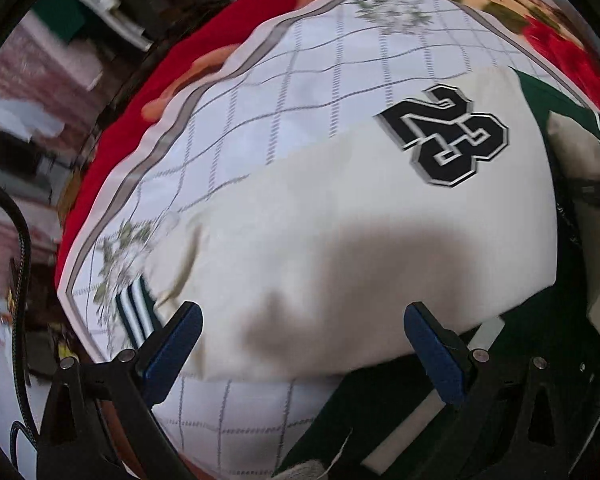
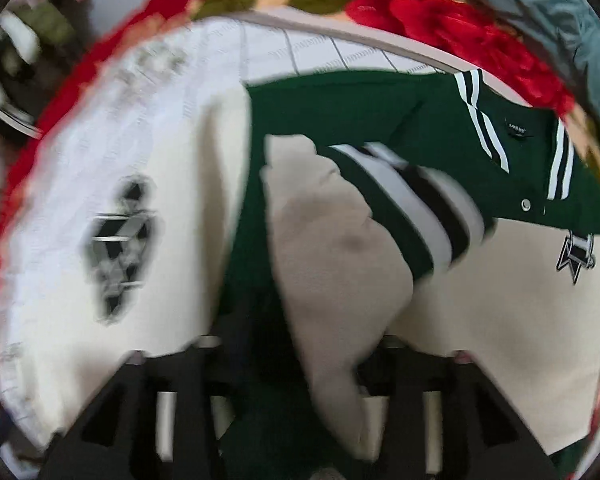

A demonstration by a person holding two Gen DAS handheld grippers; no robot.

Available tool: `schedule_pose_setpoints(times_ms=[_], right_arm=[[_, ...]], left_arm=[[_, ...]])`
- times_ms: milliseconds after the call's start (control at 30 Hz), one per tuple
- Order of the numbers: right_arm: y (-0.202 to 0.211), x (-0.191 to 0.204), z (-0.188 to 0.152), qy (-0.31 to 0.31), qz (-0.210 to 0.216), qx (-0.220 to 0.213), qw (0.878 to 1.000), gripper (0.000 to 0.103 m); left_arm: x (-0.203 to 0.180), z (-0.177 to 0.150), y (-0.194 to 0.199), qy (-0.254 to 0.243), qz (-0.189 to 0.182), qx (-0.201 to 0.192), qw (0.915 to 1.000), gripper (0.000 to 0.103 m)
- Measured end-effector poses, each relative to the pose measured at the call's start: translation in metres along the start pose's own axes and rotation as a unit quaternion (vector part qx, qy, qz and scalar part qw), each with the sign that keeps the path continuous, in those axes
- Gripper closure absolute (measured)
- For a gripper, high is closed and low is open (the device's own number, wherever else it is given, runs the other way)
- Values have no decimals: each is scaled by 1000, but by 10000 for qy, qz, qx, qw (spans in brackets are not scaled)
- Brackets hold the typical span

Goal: Fold large clothes
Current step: 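Fold the held sleeve across the jacket with the right gripper while the left grasps the other cuff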

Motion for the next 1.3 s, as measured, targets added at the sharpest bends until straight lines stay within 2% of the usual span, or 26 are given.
schedule_pose_setpoints(times_ms=[100,167,233,300,367,433,500,567,600,633,667,700,733,767,933,967,1000,1067,1100,1167,1233,1300], right_arm=[[50,-16,-15,-336,385,-281,9983,41],[75,-34,-23,-585,416,-340,9968,41],[90,-55,-39,-880,384,-297,9949,41],[96,-73,-47,-1192,312,-314,9919,41],[95,-88,-46,-1460,172,-514,9878,41],[89,-95,-47,-1671,297,-588,9837,41],[80,-102,-41,-1841,399,-464,9810,41],[68,-98,-40,-1999,506,-375,9778,41],[65,-96,-40,-2022,525,-327,9774,41],[63,-95,-40,-2024,527,-298,9774,41],[62,-93,-40,-2026,541,-257,9774,41],[59,-89,-40,-2039,580,-194,9771,41],[56,-84,-39,-2050,635,-141,9766,41],[53,-79,-37,-2050,687,-107,9763,41],[35,-49,-16,-2001,1005,-15,9746,41],[30,-42,-10,-1981,1085,-13,9742,41],[24,-33,-3,-1975,1165,-23,9734,41],[9,-14,12,-2044,1429,-47,9684,41],[-1,1,20,-2039,1617,-17,9655,41],[-26,34,27,-1814,1842,328,9655,42],[-46,59,26,-1418,1696,729,9725,41],[-43,63,28,-1244,1726,742,9743,40]], left_arm=[[24,-17,3,300,-61,258,9992,0],[40,-33,-2,594,-180,559,9965,0],[55,-49,-11,984,-383,870,9906,0],[67,-62,-23,1512,-624,1127,9801,1],[74,-72,-36,1974,-830,1334,9677,1],[79,-81,-54,2619,-1160,1566,9452,1],[76,-85,-70,3251,-1570,1727,9164,2],[77,-83,-84,3736,-1696,1770,8946,12],[80,-78,-89,3910,-1648,1693,8895,17],[84,-71,-92,3993,-1539,1571,8900,31],[90,-61,-93,4027,-1385,1428,8935,51],[94,-54,-93,4057,-1291,1341,8949,60],[100,-45,-93,4096,-1245,1220,8954,76],[107,-34,-92,4076,-1216,1064,8987,84],[142,49,-78,3395,-864,105,9366,86],[143,61,-76,3274,-832,-1,9412,86],[145,83,-75,3043,-773,-147,9493,86],[140,105,-74,2773,-743,-228,9576,85],[137,118,-74,2539,-660,-233,9647,83],[142,125,-74,2248,-623,-328,9719,80],[143,121,-67,2019,-546,-447,9769,79],[138,111,-57,1802,-445,-495,9814,69]])
Point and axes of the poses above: each gripper's, at about its wrist camera, not at the fingertips, and y roughly against the way its jaws point, x to its left, z to its top, the point moved 9 cm from there along -y, roughly the way its jaws point, and after that the axes turned 2 degrees about -x, right-handed, at the moved point
